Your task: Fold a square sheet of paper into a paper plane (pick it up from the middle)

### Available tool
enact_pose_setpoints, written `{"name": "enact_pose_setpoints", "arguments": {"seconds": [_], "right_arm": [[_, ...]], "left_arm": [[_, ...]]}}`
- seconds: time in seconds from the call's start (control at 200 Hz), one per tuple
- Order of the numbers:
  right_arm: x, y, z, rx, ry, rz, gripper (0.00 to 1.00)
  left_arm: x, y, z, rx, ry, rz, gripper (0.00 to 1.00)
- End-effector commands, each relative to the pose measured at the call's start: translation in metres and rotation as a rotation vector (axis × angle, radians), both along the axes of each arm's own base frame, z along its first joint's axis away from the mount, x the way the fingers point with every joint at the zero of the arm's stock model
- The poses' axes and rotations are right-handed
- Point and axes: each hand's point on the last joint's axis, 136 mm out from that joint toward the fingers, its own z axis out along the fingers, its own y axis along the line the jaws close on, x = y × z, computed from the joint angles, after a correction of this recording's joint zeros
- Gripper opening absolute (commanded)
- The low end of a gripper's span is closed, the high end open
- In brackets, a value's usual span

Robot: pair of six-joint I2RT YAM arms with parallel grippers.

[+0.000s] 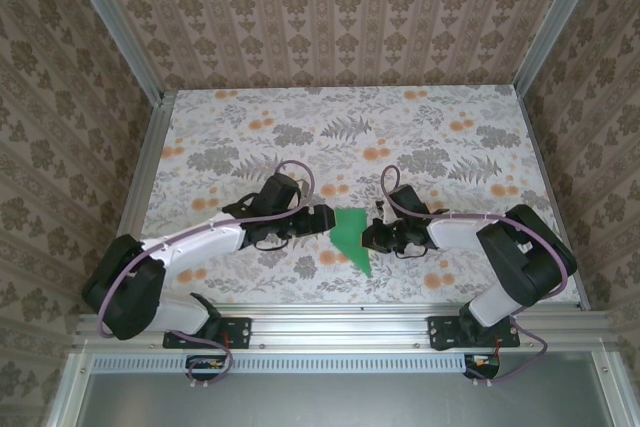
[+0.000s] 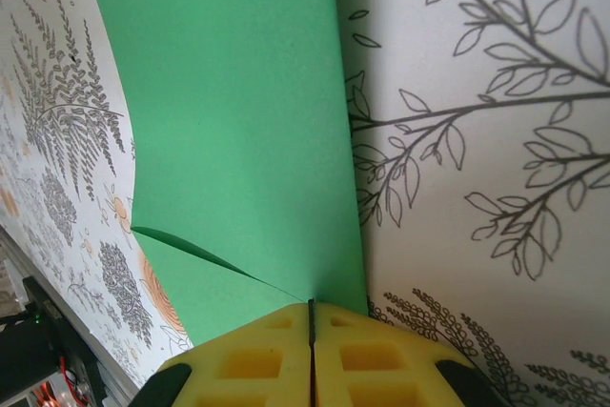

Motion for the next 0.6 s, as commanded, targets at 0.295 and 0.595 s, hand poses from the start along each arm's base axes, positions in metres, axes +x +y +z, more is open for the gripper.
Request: {"name": "enact_pose_setpoints", "arguments": {"seconds": [0.295, 0.595], "right_arm": [[-0.011, -0.018, -0.029, -0.079, 0.055, -0.046, 0.08], [-0.011, -0.019, -0.032, -0.072, 0.056, -0.063, 0.08]], "left_arm": [[-0.005, -0.012, -0.013, 0.035, 0.085, 0.005, 0.78], [-0.005, -0.016, -0.01, 0.068, 0.076, 0.009, 0.75]]}}
